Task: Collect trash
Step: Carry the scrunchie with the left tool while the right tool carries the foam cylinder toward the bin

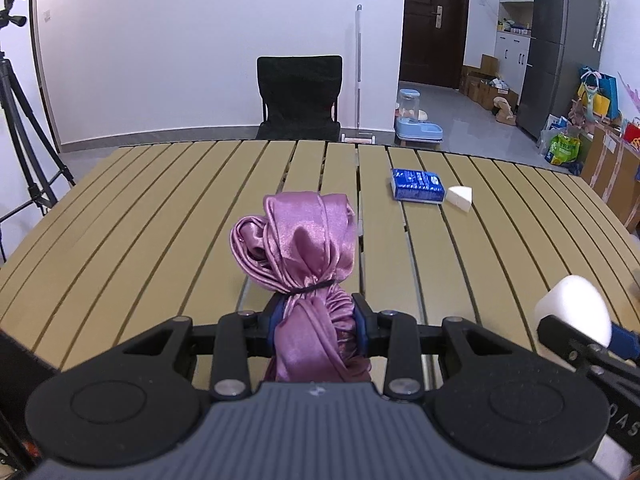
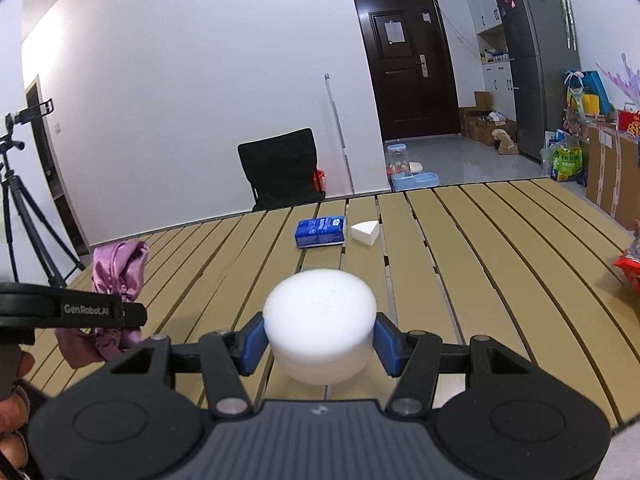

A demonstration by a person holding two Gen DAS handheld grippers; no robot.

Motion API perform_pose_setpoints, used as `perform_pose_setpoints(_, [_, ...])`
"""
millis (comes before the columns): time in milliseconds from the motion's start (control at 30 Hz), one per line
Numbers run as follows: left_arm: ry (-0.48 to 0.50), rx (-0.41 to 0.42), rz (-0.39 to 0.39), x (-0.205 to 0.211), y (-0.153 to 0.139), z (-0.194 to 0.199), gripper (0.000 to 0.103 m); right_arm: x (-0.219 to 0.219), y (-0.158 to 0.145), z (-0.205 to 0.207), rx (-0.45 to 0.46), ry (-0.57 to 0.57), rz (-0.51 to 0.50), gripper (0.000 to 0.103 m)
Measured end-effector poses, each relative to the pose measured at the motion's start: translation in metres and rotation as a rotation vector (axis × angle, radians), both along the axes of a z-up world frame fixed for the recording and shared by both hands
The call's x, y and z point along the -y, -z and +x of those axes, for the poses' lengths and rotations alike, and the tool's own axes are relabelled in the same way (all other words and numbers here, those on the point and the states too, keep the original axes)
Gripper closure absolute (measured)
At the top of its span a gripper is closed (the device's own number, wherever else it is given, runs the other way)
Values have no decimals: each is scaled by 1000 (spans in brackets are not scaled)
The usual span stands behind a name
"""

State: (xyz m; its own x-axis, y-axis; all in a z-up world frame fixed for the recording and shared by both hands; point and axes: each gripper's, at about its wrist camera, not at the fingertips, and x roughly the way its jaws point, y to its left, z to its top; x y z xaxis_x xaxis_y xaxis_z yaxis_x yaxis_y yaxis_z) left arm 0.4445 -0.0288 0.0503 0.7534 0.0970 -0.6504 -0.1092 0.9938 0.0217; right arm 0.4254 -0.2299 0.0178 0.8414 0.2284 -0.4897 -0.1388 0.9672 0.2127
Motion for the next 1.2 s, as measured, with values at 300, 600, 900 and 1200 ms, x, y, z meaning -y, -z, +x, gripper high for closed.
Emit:
perform_pose_setpoints(300, [29,26,-10,-6,3,-55,68,-1,0,-54,16,-26,-42,48])
perform_pose_setpoints(600, [64,60,-30,-8,7,-107,68,-2,10,-104,22,-56,-59,48])
perform_pose_setpoints(900, [69,57,-47,-18,25,-153,68,-8,29,-144,-1,-76,-85,48])
perform_pose_setpoints(1200, [60,-12,-38,-31,67,-190,68,-21,65,-169,-80,-100,-99,48])
